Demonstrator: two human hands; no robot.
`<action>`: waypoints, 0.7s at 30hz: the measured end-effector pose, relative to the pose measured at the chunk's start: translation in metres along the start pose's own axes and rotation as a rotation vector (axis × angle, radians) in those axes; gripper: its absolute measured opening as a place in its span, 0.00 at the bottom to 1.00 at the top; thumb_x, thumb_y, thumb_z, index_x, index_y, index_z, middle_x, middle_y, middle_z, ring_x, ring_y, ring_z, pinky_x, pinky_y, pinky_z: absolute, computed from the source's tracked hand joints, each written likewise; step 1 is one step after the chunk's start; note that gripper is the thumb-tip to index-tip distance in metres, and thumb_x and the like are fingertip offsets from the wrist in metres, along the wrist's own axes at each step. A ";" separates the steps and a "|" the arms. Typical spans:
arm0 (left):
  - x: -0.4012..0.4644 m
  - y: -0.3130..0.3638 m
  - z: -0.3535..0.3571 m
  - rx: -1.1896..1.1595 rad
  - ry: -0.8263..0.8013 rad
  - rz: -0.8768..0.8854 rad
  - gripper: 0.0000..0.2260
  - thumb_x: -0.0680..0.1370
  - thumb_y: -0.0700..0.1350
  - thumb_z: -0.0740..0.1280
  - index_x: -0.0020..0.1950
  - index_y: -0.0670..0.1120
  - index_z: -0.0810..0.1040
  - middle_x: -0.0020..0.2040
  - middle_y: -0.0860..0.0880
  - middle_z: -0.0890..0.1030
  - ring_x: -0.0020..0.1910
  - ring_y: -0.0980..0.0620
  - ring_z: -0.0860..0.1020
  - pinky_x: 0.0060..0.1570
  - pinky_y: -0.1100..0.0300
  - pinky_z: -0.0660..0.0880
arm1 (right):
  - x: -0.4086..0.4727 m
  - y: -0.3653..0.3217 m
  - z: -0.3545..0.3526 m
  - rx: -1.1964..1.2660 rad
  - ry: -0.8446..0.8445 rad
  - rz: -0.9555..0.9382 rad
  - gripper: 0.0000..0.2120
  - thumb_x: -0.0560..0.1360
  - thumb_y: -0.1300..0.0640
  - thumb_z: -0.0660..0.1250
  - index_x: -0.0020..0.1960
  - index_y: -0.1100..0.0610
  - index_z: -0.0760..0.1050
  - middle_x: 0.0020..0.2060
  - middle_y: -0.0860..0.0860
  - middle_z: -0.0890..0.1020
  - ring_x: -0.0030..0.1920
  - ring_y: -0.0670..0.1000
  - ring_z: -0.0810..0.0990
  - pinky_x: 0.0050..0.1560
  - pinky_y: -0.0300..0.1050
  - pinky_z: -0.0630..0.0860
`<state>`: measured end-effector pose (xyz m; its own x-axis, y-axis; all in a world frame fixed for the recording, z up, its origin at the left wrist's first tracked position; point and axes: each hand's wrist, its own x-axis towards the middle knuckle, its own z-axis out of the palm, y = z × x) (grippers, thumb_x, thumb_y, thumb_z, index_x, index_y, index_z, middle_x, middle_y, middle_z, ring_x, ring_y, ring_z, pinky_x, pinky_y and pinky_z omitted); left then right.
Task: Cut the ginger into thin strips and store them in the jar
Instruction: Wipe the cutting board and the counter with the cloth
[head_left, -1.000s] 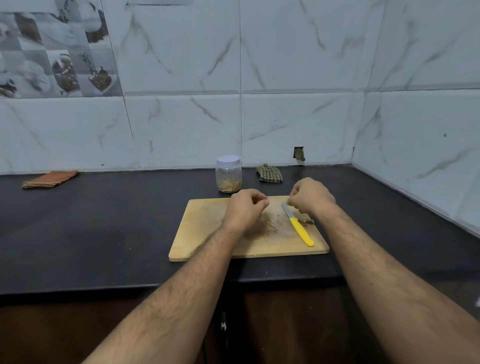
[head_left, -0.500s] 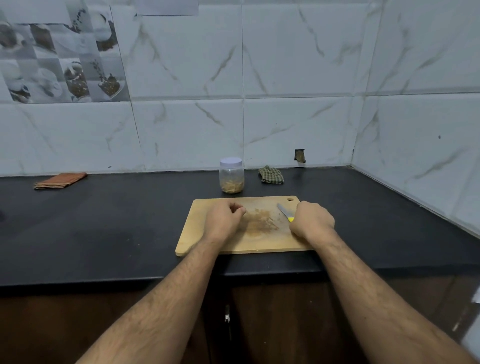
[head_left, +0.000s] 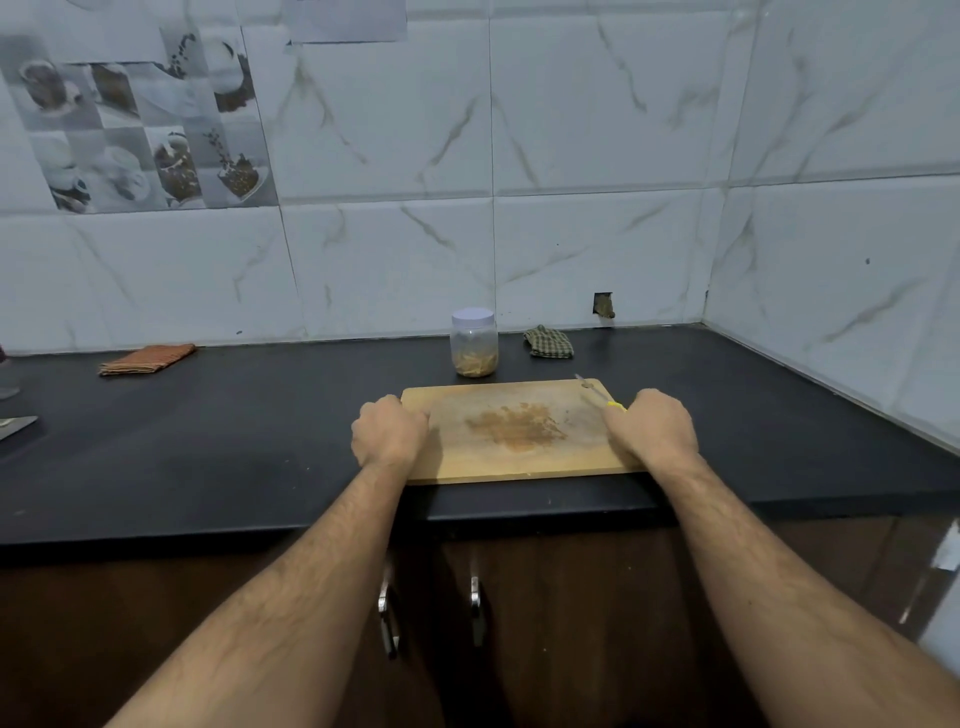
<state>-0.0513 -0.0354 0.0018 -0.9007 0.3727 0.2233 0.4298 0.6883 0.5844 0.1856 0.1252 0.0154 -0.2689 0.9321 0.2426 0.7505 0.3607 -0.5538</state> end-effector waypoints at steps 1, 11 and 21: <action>0.000 -0.001 -0.001 0.031 -0.032 -0.032 0.22 0.75 0.58 0.66 0.61 0.44 0.78 0.58 0.43 0.79 0.56 0.42 0.78 0.54 0.51 0.77 | -0.001 0.004 0.000 0.011 -0.001 0.022 0.16 0.76 0.46 0.65 0.37 0.56 0.69 0.36 0.51 0.75 0.41 0.56 0.74 0.36 0.46 0.68; -0.009 0.001 -0.005 0.098 -0.164 -0.185 0.26 0.74 0.61 0.67 0.65 0.44 0.76 0.64 0.42 0.76 0.61 0.41 0.75 0.59 0.49 0.74 | -0.009 0.009 -0.002 -0.064 -0.095 0.122 0.04 0.76 0.58 0.65 0.43 0.57 0.73 0.41 0.53 0.76 0.43 0.56 0.76 0.40 0.46 0.73; -0.013 0.005 -0.004 0.086 -0.159 -0.186 0.24 0.79 0.60 0.63 0.62 0.40 0.76 0.62 0.41 0.77 0.61 0.41 0.75 0.56 0.51 0.72 | -0.003 0.025 -0.010 0.062 -0.073 0.220 0.06 0.73 0.57 0.68 0.40 0.58 0.74 0.38 0.53 0.79 0.40 0.54 0.78 0.33 0.44 0.71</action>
<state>-0.0376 -0.0392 0.0056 -0.9463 0.3230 -0.0116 0.2673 0.8023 0.5337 0.2114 0.1309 0.0085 -0.1476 0.9876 0.0534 0.7577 0.1476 -0.6356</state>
